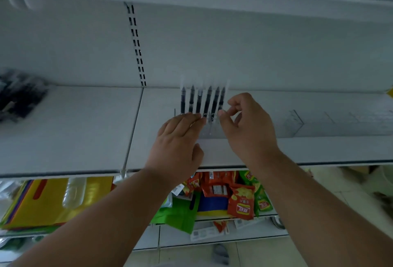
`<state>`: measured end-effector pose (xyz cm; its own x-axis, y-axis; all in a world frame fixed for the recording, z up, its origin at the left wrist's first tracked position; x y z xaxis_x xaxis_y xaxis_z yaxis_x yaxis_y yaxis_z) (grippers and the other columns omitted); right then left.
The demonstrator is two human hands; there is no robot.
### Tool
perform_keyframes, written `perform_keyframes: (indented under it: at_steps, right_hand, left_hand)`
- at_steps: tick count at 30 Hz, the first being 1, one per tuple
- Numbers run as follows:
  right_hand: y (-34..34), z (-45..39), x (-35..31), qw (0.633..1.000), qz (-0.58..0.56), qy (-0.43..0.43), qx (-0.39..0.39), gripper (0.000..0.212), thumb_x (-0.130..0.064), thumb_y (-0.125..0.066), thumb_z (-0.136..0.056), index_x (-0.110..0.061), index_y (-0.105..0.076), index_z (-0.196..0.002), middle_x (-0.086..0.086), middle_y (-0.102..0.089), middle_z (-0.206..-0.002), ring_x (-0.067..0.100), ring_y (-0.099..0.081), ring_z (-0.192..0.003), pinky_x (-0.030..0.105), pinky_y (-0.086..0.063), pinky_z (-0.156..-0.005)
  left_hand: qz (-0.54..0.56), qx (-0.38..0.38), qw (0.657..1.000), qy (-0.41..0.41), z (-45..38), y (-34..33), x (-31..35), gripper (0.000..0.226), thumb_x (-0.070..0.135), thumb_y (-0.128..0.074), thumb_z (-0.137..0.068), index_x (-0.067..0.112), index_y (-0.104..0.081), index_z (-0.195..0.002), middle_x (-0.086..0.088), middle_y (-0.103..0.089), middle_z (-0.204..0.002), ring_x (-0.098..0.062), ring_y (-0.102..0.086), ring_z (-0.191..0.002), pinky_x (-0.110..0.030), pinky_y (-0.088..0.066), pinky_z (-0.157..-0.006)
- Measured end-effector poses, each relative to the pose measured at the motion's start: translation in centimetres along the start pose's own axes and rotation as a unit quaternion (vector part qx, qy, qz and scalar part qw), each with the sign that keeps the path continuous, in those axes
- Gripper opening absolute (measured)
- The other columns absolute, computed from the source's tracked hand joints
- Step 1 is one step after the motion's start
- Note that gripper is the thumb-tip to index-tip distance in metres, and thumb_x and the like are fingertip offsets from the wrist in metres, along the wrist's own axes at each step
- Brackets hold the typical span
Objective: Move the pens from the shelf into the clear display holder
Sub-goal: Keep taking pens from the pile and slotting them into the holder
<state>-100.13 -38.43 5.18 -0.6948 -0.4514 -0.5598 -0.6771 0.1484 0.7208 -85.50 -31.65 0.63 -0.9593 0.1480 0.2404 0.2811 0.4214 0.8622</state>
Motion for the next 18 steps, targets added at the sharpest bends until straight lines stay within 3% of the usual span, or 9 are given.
perform_keyframes:
  at_steps: [7, 13, 18]
  right_hand:
    - [0.3, 2.1, -4.0, 0.989, 0.006, 0.147, -0.013, 0.027, -0.03, -0.059, -0.092, -0.014, -0.059, -0.113, -0.002, -0.058, -0.099, 0.006, -0.051, -0.083, 0.021, -0.042, -0.072]
    - [-2.1, 1.5, -7.6, 0.972, -0.04, 0.225, -0.049, 0.027, -0.031, -0.061, -0.09, -0.012, -0.061, -0.109, 0.001, -0.058, -0.1, 0.013, -0.055, -0.088, 0.027, -0.042, -0.077]
    - [-5.7, 2.8, -12.5, 0.953, -0.095, 0.263, -0.114, 0.034, -0.041, -0.054, -0.091, -0.014, -0.06, -0.112, 0.0, -0.059, -0.104, 0.012, -0.055, -0.089, 0.027, -0.043, -0.075]
  left_hand:
    - [0.055, 0.068, 0.996, 0.011, 0.6, 1.3, -0.2, 0.047, 0.013, -0.062, -0.079, 0.008, -0.061, -0.126, -0.01, -0.057, -0.131, -0.029, -0.049, -0.125, -0.046, -0.042, -0.106]
    - [0.025, 0.099, 0.985, 0.142, 4.9, 4.8, -2.5, 0.039, 0.023, -0.056, -0.081, 0.01, -0.065, -0.116, -0.006, -0.061, -0.116, -0.024, -0.051, -0.111, -0.032, -0.038, -0.099]
    - [-0.023, 0.099, 0.965, 0.243, 9.9, 8.6, -6.2, 0.036, 0.029, -0.052, -0.081, 0.015, -0.065, -0.113, -0.003, -0.061, -0.114, -0.023, -0.051, -0.109, -0.034, -0.04, -0.094]
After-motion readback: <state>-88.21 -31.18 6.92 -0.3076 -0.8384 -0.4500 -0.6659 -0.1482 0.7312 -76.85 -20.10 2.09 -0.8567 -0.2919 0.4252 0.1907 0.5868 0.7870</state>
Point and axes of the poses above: each hand's wrist, its own z-axis away from the middle knuckle, its own y-axis out of the back of the hand, x = y × z, the point moved 6 cm from there along -z, towards the middle knuckle
